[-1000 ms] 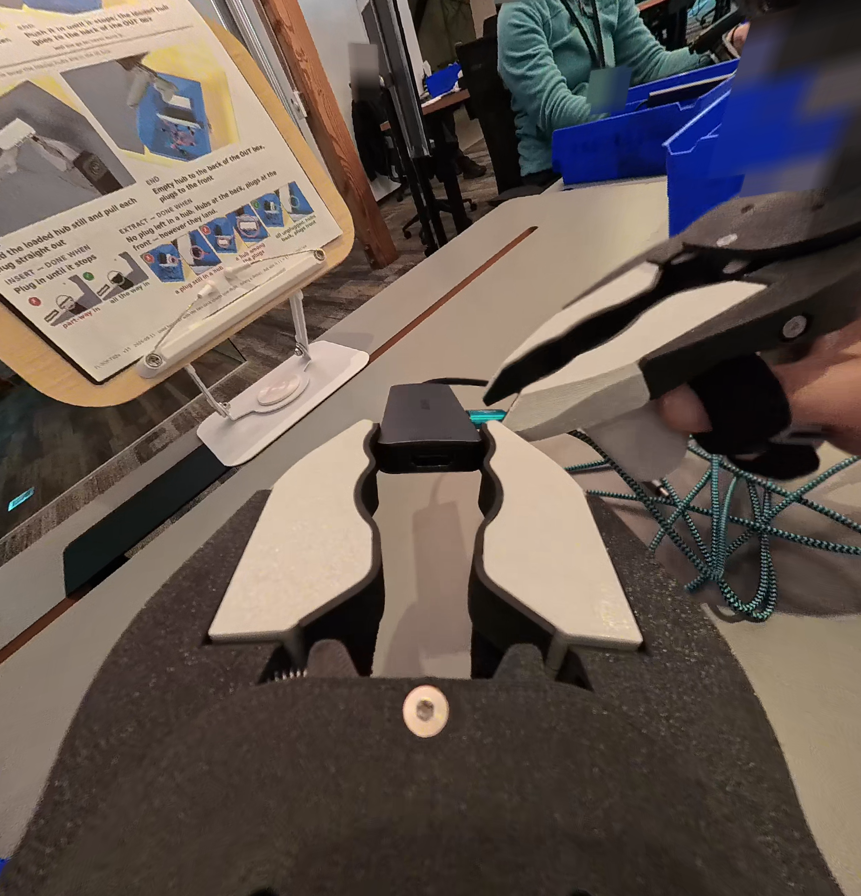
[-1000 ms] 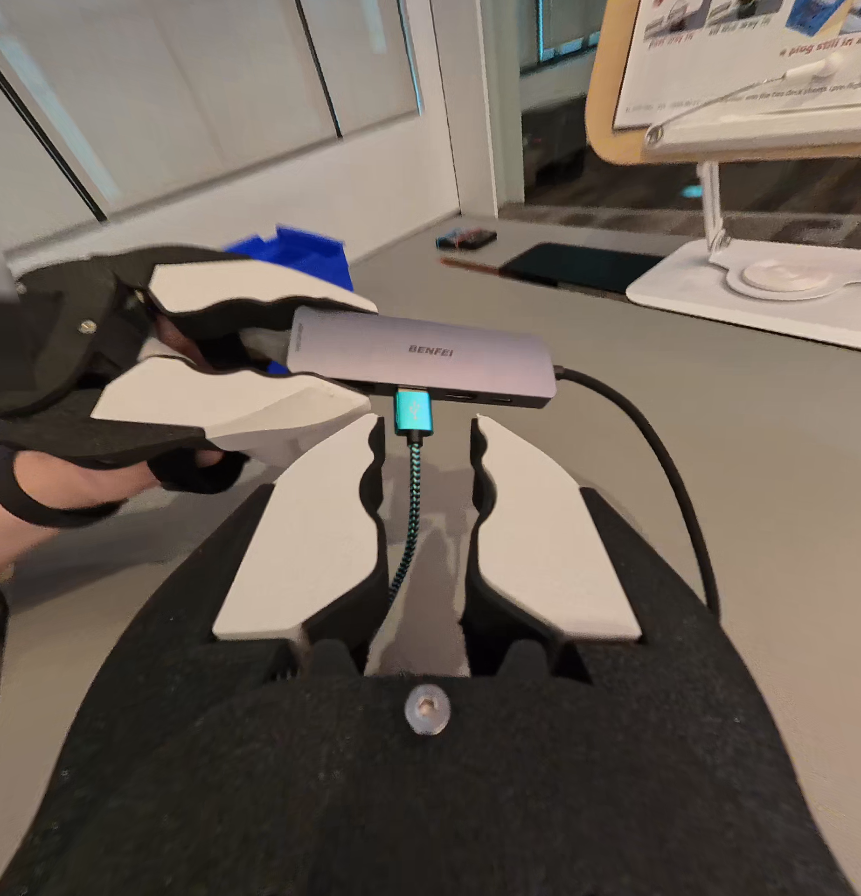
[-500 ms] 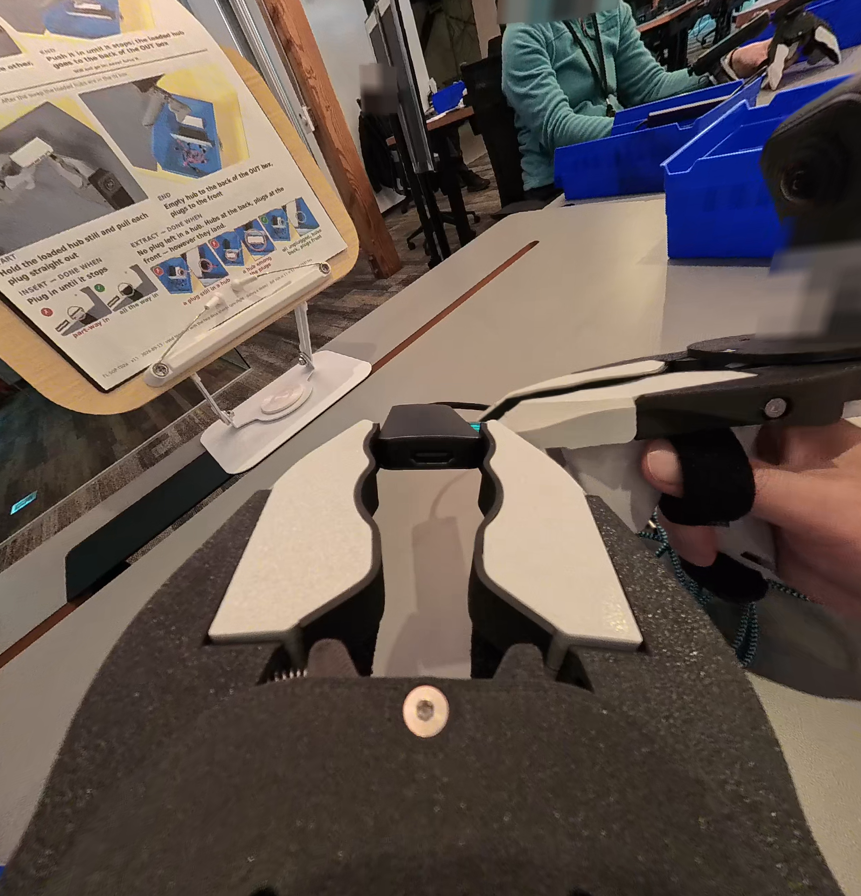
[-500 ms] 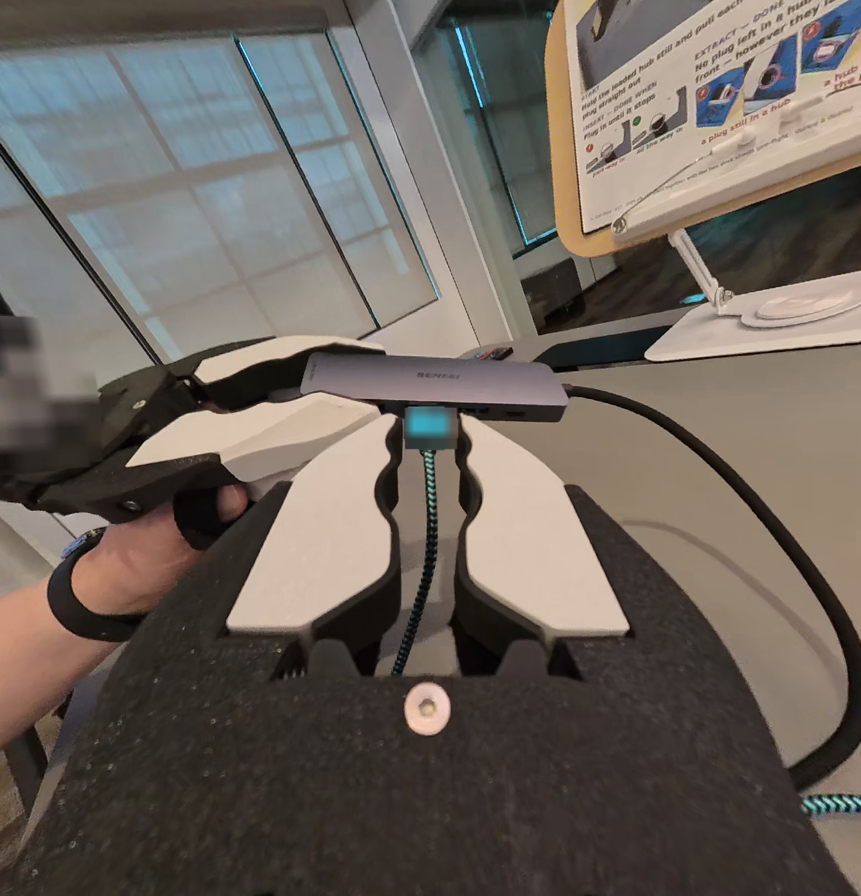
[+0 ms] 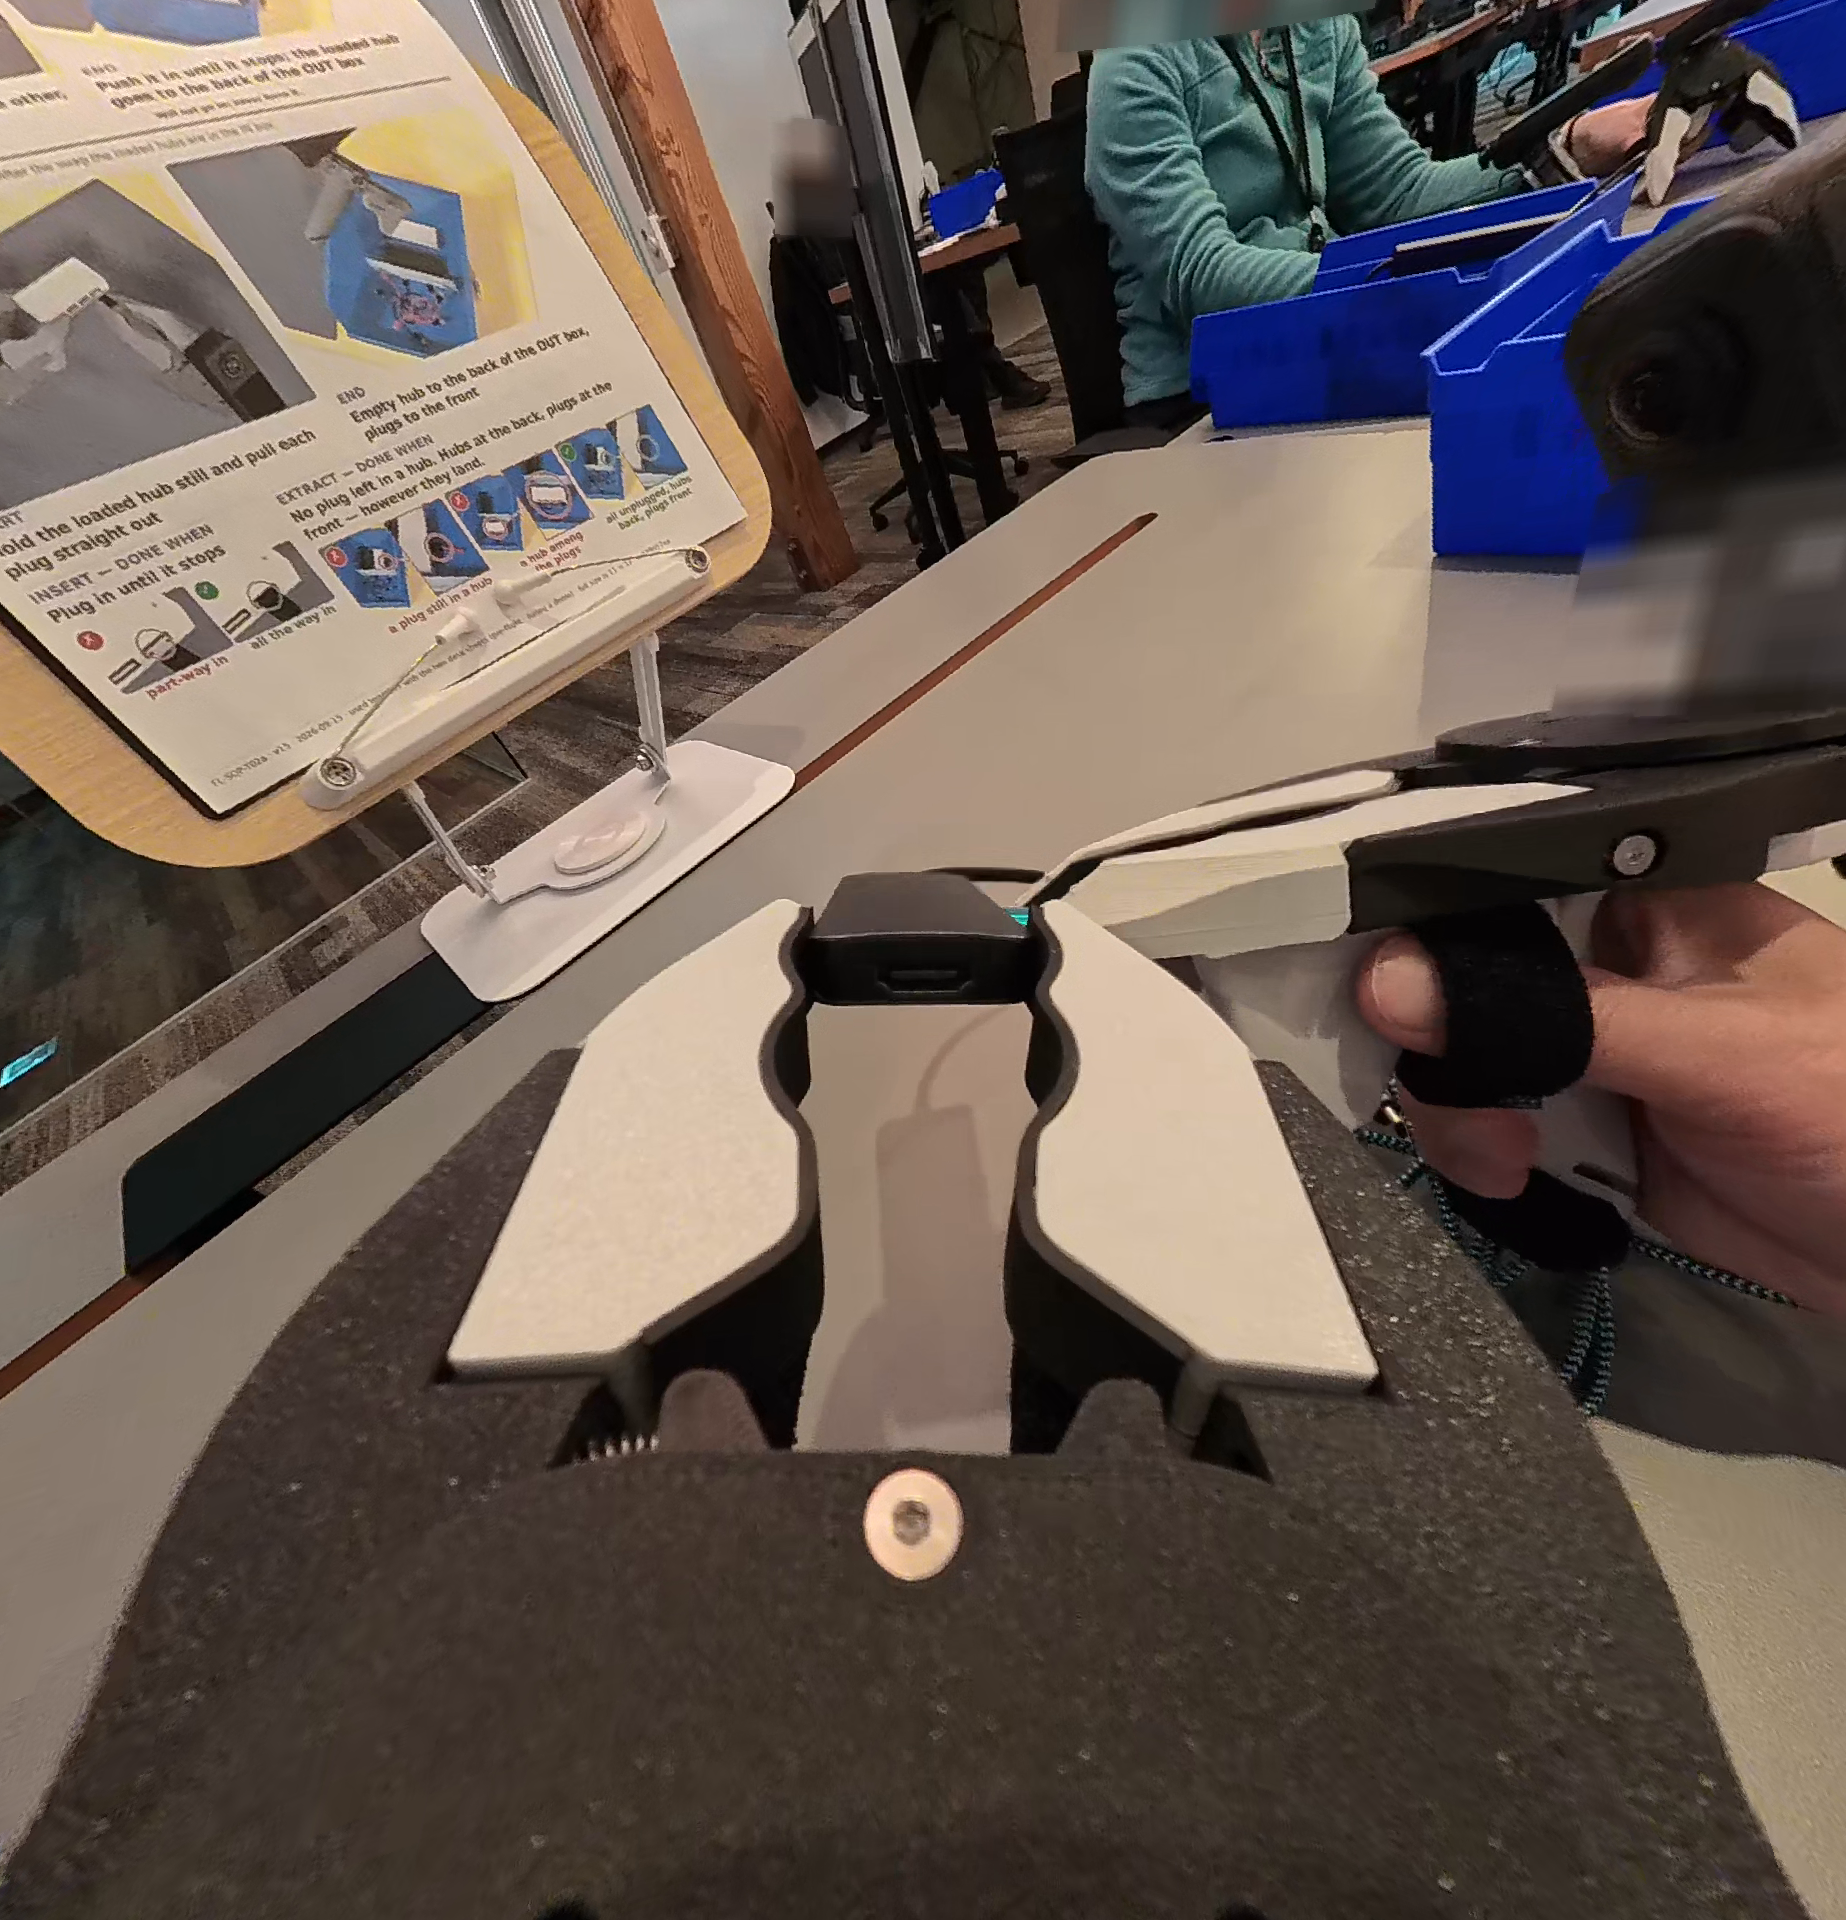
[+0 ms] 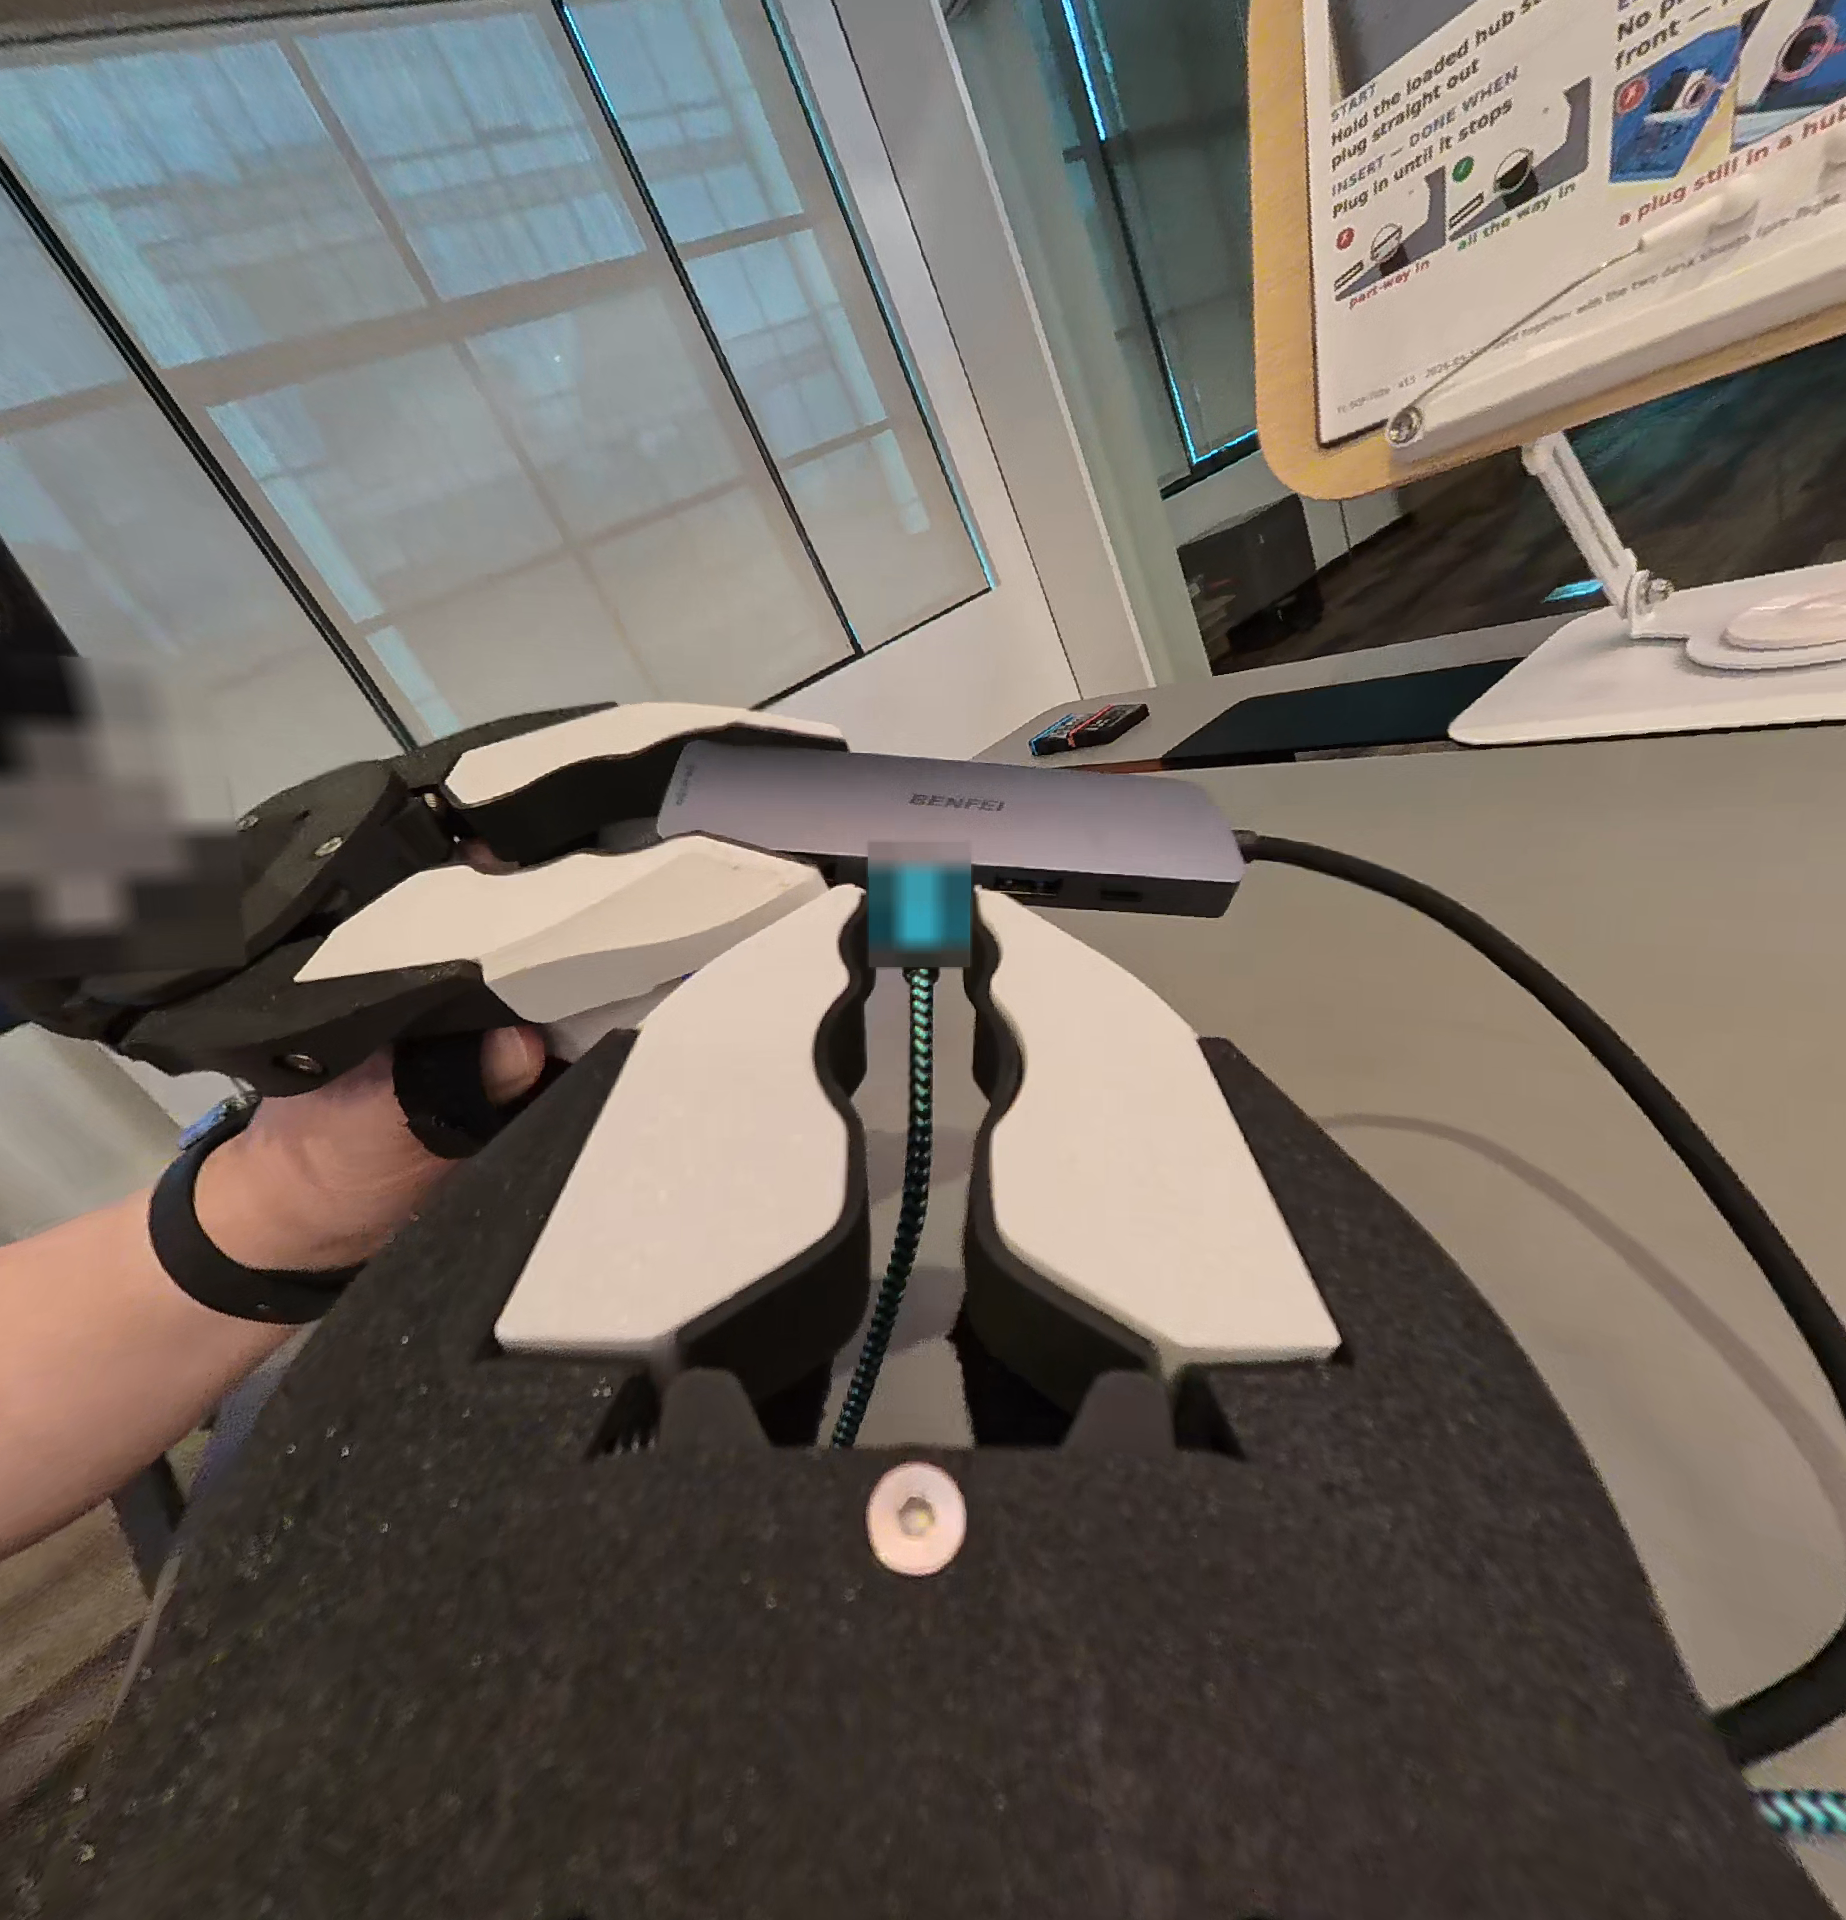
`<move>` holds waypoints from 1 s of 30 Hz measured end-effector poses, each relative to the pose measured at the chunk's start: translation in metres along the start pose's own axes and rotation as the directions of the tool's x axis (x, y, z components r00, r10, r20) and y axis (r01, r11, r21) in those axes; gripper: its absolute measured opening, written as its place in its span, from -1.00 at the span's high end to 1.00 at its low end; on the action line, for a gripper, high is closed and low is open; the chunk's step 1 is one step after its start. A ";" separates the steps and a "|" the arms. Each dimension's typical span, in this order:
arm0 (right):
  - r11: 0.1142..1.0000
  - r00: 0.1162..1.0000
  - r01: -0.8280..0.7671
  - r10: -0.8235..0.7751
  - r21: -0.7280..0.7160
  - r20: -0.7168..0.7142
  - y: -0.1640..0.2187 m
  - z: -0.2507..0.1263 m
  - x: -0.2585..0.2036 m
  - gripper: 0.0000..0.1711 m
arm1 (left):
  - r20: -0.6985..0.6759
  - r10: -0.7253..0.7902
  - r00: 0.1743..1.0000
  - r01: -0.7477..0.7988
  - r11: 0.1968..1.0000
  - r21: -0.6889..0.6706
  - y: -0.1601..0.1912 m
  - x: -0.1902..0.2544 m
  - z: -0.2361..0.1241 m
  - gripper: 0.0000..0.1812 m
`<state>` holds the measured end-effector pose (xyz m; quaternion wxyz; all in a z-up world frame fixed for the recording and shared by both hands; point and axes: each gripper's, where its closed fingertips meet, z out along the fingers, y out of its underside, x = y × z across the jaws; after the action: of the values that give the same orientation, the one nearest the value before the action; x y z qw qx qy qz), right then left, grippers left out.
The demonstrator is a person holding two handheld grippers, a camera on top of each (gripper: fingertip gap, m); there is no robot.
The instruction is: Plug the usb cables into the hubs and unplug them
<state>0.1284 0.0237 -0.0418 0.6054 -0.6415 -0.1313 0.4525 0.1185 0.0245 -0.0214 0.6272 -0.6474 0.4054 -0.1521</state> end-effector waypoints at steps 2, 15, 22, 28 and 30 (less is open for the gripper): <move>1.000 1.000 0.023 -0.023 -0.013 -0.016 0.000 0.000 0.001 0.83 | -0.004 0.006 1.000 -0.006 1.000 -0.013 0.001 0.001 0.000 0.58; 0.993 0.998 0.060 -0.064 -0.099 -0.030 0.006 0.000 0.004 0.83 | -0.019 -0.006 1.000 0.005 0.999 -0.051 0.008 0.000 0.002 0.57; 0.992 0.997 0.064 -0.069 -0.111 -0.034 0.006 -0.001 0.003 0.82 | 0.023 0.055 0.998 -0.054 0.998 -0.046 0.008 0.001 0.001 0.57; 0.992 0.996 0.076 -0.082 -0.104 -0.047 0.004 -0.002 0.003 0.82 | 0.051 0.038 0.998 -0.037 0.999 -0.013 0.006 0.001 0.000 0.57; 0.991 0.995 0.081 -0.086 -0.104 -0.048 0.004 -0.002 0.002 0.82 | 0.054 0.031 0.998 -0.030 1.000 -0.007 0.006 0.002 -0.001 0.57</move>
<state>0.1299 0.0230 -0.0467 0.5935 -0.6770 -0.1650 0.4026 0.1171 0.0237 -0.0275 0.6381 -0.6471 0.3985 -0.1235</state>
